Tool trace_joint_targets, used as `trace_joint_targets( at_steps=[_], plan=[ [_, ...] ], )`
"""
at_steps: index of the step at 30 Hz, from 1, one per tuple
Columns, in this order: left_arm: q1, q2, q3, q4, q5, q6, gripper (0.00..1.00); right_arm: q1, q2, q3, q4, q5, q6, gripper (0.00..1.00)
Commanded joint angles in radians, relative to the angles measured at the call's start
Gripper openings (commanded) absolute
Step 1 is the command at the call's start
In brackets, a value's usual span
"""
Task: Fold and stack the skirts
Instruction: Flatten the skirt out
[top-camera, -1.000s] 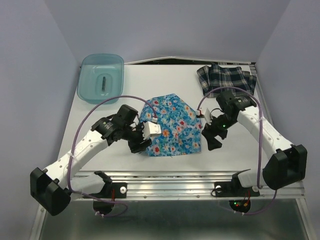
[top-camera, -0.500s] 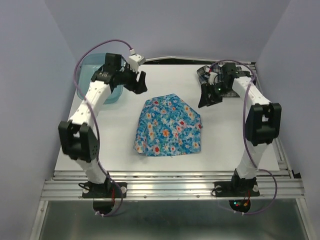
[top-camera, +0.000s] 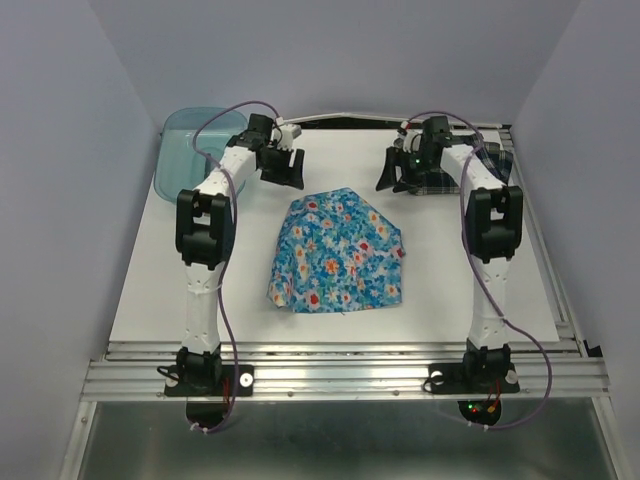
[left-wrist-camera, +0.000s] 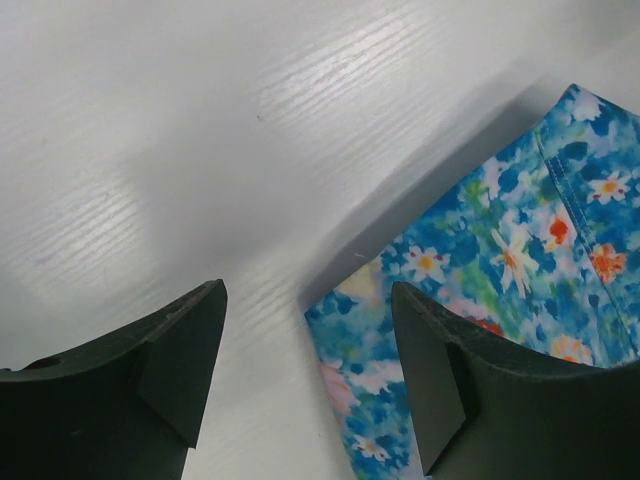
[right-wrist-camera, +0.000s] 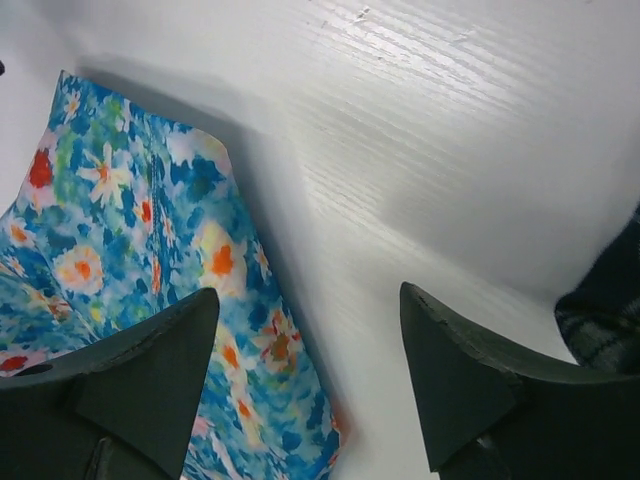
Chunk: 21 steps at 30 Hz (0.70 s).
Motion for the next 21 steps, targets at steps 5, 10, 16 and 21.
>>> trace_joint_targets(
  at_steps=[5,10,16,21],
  plan=[
    [-0.005,-0.036,-0.097,0.027,-0.008,-0.052,0.73,0.065,0.063,-0.025,0.079,-0.086,0.008,0.78],
    [-0.008,-0.034,-0.164,0.034,0.129,-0.039,0.63,0.116,0.081,-0.054,0.056,-0.177,-0.041,0.76],
    [-0.013,0.010,-0.141,0.030,0.190,-0.042,0.41,0.139,0.105,-0.019,0.049,-0.188,-0.061,0.45],
    [-0.008,0.007,-0.015,0.050,0.153,-0.046,0.00,0.139,0.097,0.105,0.046,-0.096,-0.084,0.06]
  ],
)
